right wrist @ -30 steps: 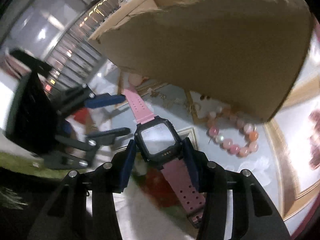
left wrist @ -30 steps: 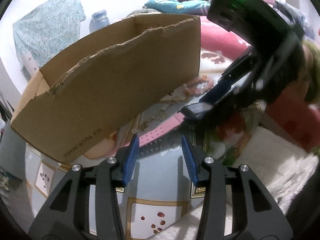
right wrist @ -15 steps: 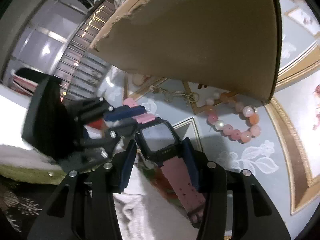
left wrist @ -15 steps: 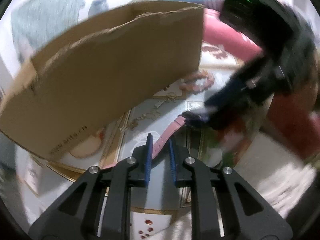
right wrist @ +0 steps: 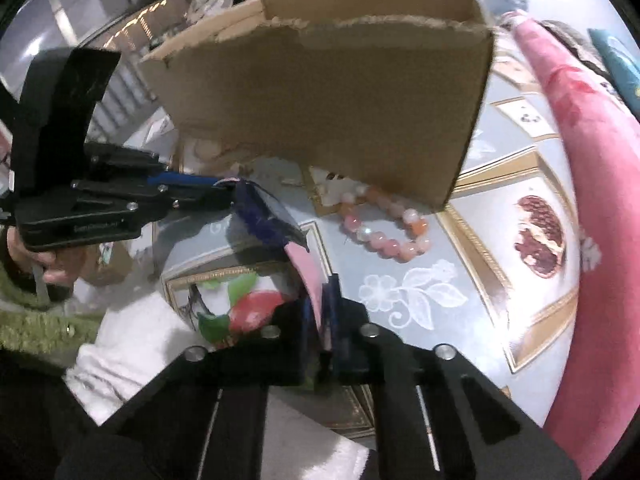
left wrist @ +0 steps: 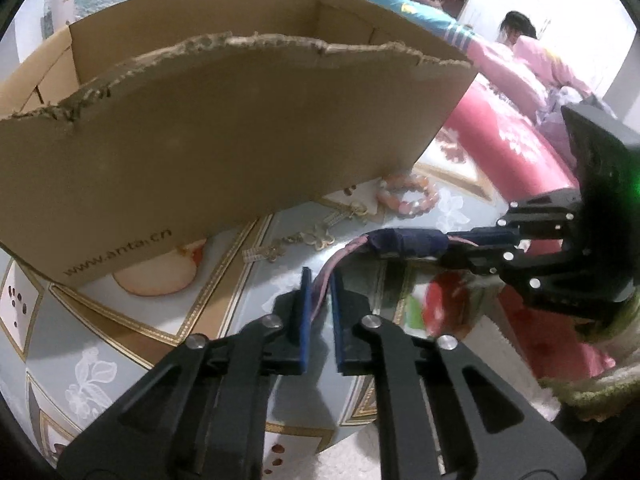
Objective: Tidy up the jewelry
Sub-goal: 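Lift the pink-strapped watch with the right gripper while the left gripper grasps its strap, then lower the watch into the box with both grippers and open them, then withdraw both grippers from the box back over the table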
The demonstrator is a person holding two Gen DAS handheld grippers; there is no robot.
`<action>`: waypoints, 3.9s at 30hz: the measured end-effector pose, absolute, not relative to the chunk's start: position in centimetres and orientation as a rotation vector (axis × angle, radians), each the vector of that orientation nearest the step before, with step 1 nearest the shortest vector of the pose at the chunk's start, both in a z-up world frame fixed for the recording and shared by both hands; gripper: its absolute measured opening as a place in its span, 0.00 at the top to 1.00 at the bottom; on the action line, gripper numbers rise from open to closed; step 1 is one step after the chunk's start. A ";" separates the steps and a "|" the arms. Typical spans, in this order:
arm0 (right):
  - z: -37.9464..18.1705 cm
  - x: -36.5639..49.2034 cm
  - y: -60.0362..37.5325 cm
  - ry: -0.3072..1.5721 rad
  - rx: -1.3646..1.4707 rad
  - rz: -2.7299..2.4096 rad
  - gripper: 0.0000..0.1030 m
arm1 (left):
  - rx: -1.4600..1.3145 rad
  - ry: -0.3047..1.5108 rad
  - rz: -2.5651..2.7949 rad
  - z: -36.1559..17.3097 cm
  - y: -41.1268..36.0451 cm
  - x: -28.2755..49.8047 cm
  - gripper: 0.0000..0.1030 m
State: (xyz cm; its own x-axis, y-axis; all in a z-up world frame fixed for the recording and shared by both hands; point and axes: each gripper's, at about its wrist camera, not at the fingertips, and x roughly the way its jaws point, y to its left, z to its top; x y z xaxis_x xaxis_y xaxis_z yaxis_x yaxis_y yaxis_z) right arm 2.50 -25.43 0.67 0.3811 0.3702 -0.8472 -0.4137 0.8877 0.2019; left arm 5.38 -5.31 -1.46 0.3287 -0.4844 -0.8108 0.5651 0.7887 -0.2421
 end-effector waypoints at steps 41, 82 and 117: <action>4.8 31.8 -20.0 1.228 -0.230 0.478 0.76 | -0.131 1.451 -0.535 1.1 -2.0 29.9 0.65; -0.1 4.5 -25.7 0.990 0.166 0.388 0.66 | 0.098 0.977 -0.390 -0.6 -1.0 4.8 0.20; 4.3 7.2 -24.0 0.849 0.206 0.583 0.91 | 0.066 0.895 -0.368 -1.3 4.1 2.8 0.13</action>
